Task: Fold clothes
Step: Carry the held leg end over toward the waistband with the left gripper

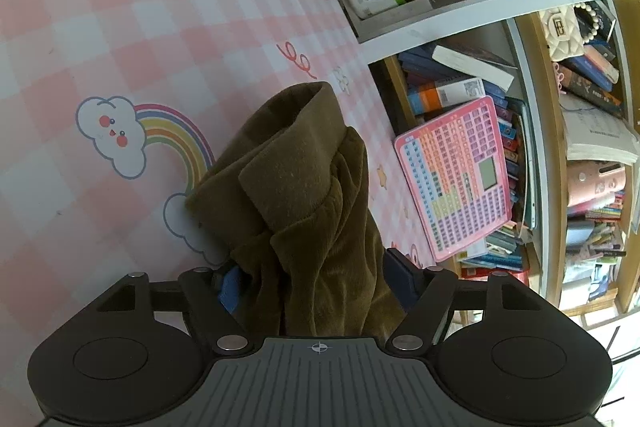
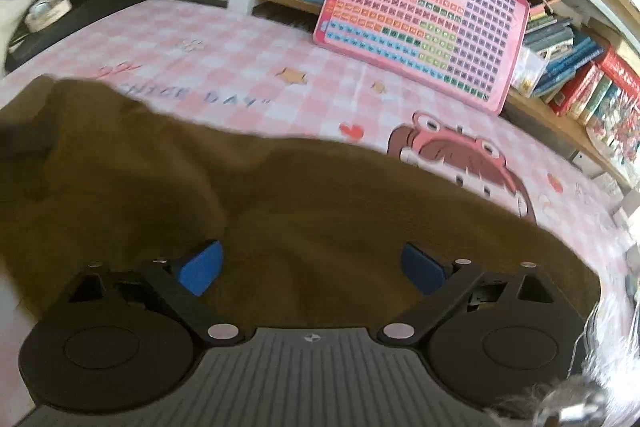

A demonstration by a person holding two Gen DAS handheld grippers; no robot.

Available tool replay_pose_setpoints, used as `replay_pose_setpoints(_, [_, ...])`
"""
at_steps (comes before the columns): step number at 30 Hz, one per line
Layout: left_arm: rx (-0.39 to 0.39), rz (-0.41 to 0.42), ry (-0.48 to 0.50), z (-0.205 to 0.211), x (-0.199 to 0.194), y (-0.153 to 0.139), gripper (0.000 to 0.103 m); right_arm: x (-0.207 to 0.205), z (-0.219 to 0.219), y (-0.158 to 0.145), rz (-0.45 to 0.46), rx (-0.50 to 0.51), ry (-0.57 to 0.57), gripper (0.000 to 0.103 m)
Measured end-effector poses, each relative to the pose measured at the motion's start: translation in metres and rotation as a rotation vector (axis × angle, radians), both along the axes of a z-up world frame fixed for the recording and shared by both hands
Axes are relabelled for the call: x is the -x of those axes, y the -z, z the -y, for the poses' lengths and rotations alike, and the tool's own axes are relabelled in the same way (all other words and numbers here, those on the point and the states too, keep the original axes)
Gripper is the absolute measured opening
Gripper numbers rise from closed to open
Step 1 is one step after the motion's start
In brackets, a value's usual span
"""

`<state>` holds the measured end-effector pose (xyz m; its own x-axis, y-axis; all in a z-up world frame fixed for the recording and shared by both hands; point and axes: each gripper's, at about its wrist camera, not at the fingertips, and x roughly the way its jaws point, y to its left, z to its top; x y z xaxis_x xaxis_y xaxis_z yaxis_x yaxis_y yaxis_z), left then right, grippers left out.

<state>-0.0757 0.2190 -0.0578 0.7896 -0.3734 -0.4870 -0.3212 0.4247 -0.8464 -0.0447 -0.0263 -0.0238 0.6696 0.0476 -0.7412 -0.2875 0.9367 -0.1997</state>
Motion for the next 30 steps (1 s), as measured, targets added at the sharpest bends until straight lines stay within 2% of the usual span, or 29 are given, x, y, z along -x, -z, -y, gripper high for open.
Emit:
replay_pose_setpoints(4, [-0.004, -0.005, -0.008, 0.001, -0.001, 0.000, 0.068, 0.030, 0.004, 0.004, -0.045, -0.010, -0.005, 0.097])
replay_pose_setpoints(7, [-0.010, -0.010, -0.022, 0.001, 0.000, 0.001, 0.058, 0.035, 0.008, 0.005, -0.053, -0.034, 0.013, 0.097])
replay_pose_setpoints(9, [-0.017, -0.030, -0.041, 0.000, 0.001, 0.003, 0.037, 0.034, 0.007, 0.006, -0.046, -0.020, -0.005, 0.098])
replay_pose_setpoints(11, [-0.035, -0.055, -0.050, 0.000, 0.001, 0.004, 0.025, 0.035, 0.006, 0.006, -0.037, -0.009, -0.021, 0.099])
replay_pose_setpoints(14, [-0.086, -0.047, -0.041, 0.005, 0.001, -0.004, 0.016, 0.037, 0.007, 0.007, -0.021, -0.013, -0.026, 0.099])
replay_pose_setpoints(18, [-0.264, 0.087, 0.043, 0.035, 0.002, -0.048, 0.015, 0.035, 0.009, 0.006, -0.023, -0.022, -0.049, 0.099])
replay_pose_setpoints(22, [-0.519, 0.214, 0.181, 0.082, 0.007, -0.095, 0.015, 0.031, 0.027, -0.003, -0.045, -0.094, -0.078, 0.099])
replay_pose_setpoints(25, [-0.722, 0.263, 0.278, 0.118, 0.011, -0.119, 0.015, 0.032, 0.064, -0.020, -0.034, -0.199, -0.041, 0.099])
replay_pose_setpoints(30, [-0.960, 0.255, 0.377, 0.169, 0.012, -0.135, 0.015, 0.041, 0.143, -0.037, -0.064, -0.325, 0.053, 0.099])
